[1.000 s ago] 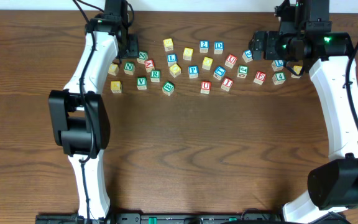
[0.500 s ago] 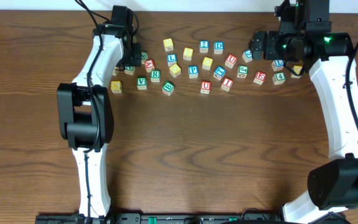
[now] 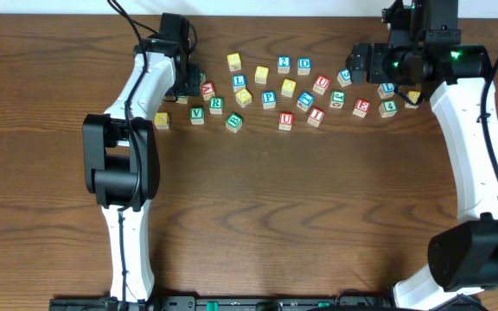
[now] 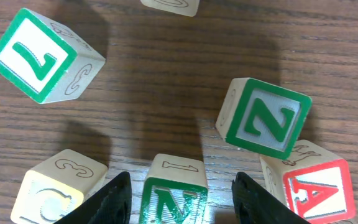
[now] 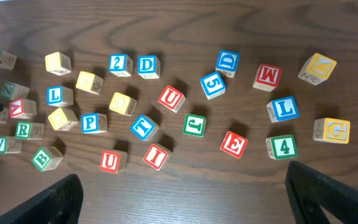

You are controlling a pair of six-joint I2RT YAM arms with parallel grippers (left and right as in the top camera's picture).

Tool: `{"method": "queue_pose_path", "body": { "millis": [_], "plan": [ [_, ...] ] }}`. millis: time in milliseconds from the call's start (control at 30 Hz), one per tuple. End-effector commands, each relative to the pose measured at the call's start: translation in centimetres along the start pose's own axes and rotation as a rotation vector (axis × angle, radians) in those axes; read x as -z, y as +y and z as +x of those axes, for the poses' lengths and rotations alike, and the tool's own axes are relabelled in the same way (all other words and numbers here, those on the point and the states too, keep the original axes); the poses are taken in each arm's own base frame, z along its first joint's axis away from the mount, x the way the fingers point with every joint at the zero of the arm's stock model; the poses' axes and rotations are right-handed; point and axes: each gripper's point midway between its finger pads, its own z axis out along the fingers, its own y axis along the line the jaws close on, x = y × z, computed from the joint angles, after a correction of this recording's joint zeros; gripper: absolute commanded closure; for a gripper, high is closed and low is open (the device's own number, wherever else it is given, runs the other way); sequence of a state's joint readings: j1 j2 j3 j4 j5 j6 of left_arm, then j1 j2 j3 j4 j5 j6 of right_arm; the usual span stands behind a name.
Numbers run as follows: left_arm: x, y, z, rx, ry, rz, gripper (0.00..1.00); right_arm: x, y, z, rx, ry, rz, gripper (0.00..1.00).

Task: Spell out NEURIPS
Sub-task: 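Close the left gripper on the green N block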

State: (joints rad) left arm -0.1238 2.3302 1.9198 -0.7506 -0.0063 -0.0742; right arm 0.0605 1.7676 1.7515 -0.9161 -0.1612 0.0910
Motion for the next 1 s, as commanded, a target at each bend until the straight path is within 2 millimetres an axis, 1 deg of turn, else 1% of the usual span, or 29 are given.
{"method": "queue_pose_path", "body": {
  "millis": [0,133,300,400,500,767,867,967],
  "plan": [
    [-0.4,0.7,0.3,0.024,0.009,-0.017,0.48,0.3,0.4,-0.5,0.001,-0.015,-0.007,0.01],
    [-0.7,0.7,0.6,0.085,0.015,-0.018,0.51,0.3,0.4,-0.5,0.001,-0.015,-0.007,0.01],
    [-1.3,0.7,1.2,0.085,0.023,-0.019,0.52,0.3,0.4,-0.5,0.001,-0.015,-0.007,0.01],
    [-1.4,0.7,1.3,0.085,0.027,-0.020,0.55,0.3,0.4,-0.5,0.001,-0.015,-0.007,0.01],
    [-1.4,0.7,1.0,0.086,0.014,-0.018,0.57,0.3,0.4,-0.5,0.001,-0.015,-0.007,0.01],
    [-1.3,0.6,0.5,0.087,-0.006,-0.014,0.70,0.3,0.4,-0.5,0.001,-0.015,-0.007,0.01],
    [-1.2,0.6,0.5,0.087,-0.005,-0.015,0.73,0.3,0.4,-0.5,0.001,-0.015,-0.007,0.01],
    [-0.7,0.6,0.4,0.087,-0.008,-0.014,0.73,0.3,0.4,-0.5,0.001,-0.015,-0.007,0.01]
  ]
}}
